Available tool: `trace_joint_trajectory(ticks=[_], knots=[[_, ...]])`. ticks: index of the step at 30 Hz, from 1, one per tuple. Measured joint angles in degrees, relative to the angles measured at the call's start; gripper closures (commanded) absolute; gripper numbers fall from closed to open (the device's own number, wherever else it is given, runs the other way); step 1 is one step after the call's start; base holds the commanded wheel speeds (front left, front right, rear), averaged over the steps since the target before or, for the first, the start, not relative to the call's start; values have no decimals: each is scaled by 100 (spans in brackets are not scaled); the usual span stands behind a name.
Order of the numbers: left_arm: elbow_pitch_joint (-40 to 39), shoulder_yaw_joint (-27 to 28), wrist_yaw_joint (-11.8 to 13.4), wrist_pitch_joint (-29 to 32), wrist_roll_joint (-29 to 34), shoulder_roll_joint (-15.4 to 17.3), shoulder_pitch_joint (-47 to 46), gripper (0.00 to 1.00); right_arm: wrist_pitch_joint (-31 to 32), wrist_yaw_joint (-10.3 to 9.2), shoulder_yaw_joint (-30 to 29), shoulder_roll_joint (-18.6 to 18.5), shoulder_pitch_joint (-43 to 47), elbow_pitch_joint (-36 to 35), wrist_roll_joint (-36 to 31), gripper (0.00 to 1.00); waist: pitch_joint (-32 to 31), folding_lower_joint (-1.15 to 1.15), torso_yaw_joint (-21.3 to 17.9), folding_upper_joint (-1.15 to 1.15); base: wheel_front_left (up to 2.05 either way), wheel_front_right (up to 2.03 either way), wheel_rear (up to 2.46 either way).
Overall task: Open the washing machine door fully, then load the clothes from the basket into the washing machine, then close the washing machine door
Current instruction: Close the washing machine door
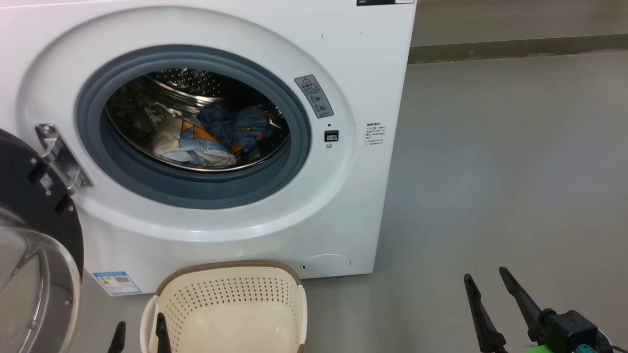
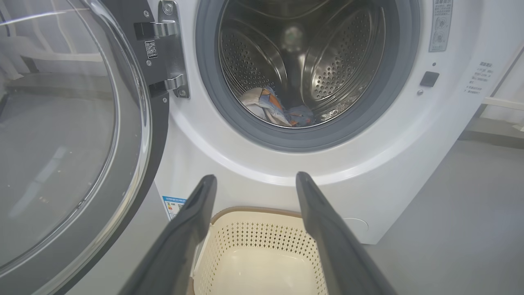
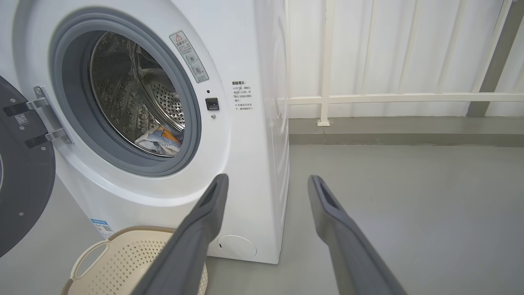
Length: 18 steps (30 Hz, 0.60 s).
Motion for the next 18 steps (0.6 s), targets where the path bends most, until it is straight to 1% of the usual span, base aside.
trace_joint_trajectory(ticks=[4,7,18], knots=[[14,-3,0,0,0,1,0,0,0,0,0,1,58,-8,0,0,6,0,14,0,-109,109,0],[14,-10,1,0,0,1,-1,0,0,0,-8,1,59,-13,0,0,16,0,27,0,-156,156,0],[-31,-9,1,0,31,1,-3,0,0,0,-12,2,59,-14,0,0,113,0,66,0,-199,197,1]])
